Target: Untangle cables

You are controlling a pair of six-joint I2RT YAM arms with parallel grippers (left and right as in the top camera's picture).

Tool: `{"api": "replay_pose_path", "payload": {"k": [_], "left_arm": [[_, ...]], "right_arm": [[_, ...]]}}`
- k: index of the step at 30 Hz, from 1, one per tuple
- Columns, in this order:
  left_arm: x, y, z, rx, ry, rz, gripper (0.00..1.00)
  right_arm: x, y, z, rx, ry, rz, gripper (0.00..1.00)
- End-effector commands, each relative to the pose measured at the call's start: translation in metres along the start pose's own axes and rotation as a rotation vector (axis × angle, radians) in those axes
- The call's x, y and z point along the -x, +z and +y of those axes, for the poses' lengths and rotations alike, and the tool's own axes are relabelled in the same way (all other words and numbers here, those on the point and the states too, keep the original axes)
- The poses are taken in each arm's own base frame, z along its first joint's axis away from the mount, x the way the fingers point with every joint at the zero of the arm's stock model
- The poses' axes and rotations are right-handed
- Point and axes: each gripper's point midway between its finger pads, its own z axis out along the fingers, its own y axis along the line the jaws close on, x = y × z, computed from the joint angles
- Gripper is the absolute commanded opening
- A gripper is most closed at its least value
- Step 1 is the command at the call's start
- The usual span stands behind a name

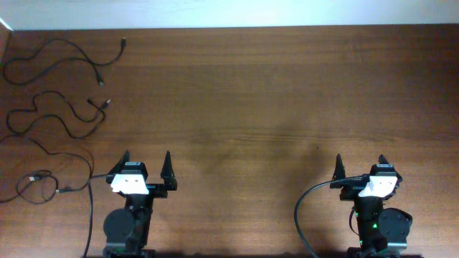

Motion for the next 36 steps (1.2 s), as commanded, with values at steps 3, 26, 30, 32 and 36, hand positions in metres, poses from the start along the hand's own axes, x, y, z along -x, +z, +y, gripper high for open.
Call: {"api": "replay_pose_path", "payload": {"k": [3,26,30,32,36], "left_arm": [[-0.016,-0.001,0.007,0.029,-0.021,0.007,0.99],[-0.022,-0.005,0.008,0.031,0.080,0.025,0.99],[-0.022,-0.005,0.008,0.030,0.080,0.025,0.99],[-0.021,-0.005,0.008,0.030,0.080,0.024,0.99],[-0.021,-0.005,0.008,0.030,0.080,0.023,0.99]], "right_arm": [[-0.003,0.000,-0.002,-0.010,0.001,0.003,0.98],[-0.003,0.000,-0.002,-0.010,0.001,0.003,0.98],[-0.003,0.000,-0.002,-0.010,0.001,0.003,0.98],[-0.003,0.000,-0.002,-0.010,0.001,0.003,0.98],[-0.003,0.000,-0.002,-0.010,0.001,0.003,0.98]]}}
